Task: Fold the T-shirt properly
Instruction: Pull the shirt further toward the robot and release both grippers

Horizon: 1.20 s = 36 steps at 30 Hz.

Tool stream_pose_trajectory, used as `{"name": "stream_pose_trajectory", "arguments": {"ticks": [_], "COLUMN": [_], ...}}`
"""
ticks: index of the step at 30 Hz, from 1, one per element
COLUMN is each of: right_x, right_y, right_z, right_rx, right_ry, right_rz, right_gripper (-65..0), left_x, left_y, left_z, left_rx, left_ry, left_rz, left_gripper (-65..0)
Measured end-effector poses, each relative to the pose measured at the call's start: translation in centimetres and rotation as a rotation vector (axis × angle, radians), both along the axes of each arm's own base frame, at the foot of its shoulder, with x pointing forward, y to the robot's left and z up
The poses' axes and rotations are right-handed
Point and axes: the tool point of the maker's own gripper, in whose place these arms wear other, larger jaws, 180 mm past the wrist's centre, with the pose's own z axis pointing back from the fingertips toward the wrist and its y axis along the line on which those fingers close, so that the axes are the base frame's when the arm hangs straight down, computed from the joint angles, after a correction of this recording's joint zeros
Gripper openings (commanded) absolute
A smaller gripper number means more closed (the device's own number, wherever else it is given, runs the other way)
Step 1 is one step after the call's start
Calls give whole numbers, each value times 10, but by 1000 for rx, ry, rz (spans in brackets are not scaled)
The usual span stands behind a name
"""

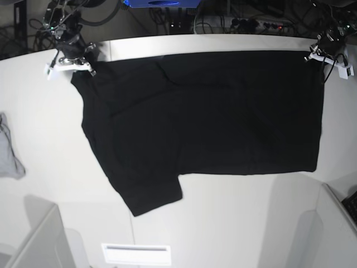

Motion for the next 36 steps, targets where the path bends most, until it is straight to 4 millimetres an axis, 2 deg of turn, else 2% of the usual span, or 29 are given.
{"name": "stream_pose_trajectory", "arguments": {"ticks": [8,23,35,36], "right_x": [-25,-33,-33,-33], "right_y": [0,0,0,0], "right_z": [5,5,5,5], "right_rx": [-24,-27,-27,-26], "right_ry": [35,49,49,49], "right_rz": [13,15,15,15], "right_gripper": [-650,-650,-650,-608], "left_x": [-5,-15,-15,-15], "left_y": [1,1,1,1], "left_z": [-1,-2,-2,-2], "left_rx": [2,6,6,7], "left_ry": [7,22,24,23], "left_rz": [1,2,1,1], "left_gripper": [-650,-650,-650,-650]}}
